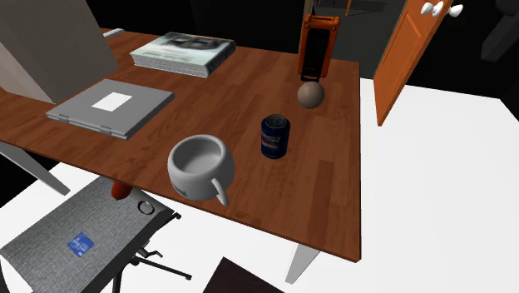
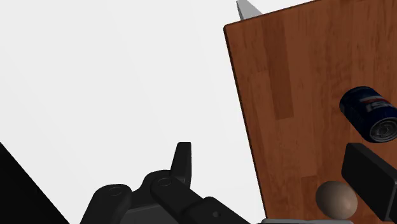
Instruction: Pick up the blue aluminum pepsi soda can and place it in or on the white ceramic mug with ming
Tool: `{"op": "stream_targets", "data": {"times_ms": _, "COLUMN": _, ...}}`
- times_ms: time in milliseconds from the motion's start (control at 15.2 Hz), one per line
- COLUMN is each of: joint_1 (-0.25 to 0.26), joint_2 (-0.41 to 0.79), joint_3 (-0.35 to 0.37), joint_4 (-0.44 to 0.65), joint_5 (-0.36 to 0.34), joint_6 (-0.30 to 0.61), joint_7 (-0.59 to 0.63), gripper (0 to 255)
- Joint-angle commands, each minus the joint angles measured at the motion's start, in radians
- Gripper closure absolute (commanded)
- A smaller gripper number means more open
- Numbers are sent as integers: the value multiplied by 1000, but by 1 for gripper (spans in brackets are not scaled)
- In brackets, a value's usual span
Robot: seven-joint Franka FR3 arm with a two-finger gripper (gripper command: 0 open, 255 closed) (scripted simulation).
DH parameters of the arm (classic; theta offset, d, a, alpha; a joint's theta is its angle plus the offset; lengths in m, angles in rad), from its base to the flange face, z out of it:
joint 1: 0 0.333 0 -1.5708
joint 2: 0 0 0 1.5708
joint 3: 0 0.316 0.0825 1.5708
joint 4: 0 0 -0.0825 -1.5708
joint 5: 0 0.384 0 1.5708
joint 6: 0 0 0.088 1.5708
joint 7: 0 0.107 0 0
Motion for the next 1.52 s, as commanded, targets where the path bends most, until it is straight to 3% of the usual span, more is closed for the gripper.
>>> {"op": "stream_targets", "data": {"times_ms": 0, "joint_1": 0, "joint_2": 0, "joint_3": 0, "joint_4": 0, "joint_5": 0, "joint_6": 0, "joint_7": 0, "gripper": 0}}
{"op": "stream_targets", "data": {"times_ms": 858, "joint_1": 21, "joint_2": 285, "joint_3": 234, "joint_4": -44, "joint_5": 67, "joint_6": 257, "joint_7": 307, "gripper": 0}}
{"op": "stream_targets", "data": {"times_ms": 1452, "joint_1": 10, "joint_2": 593, "joint_3": 385, "joint_4": 58, "joint_5": 12, "joint_6": 403, "joint_7": 546, "gripper": 0}}
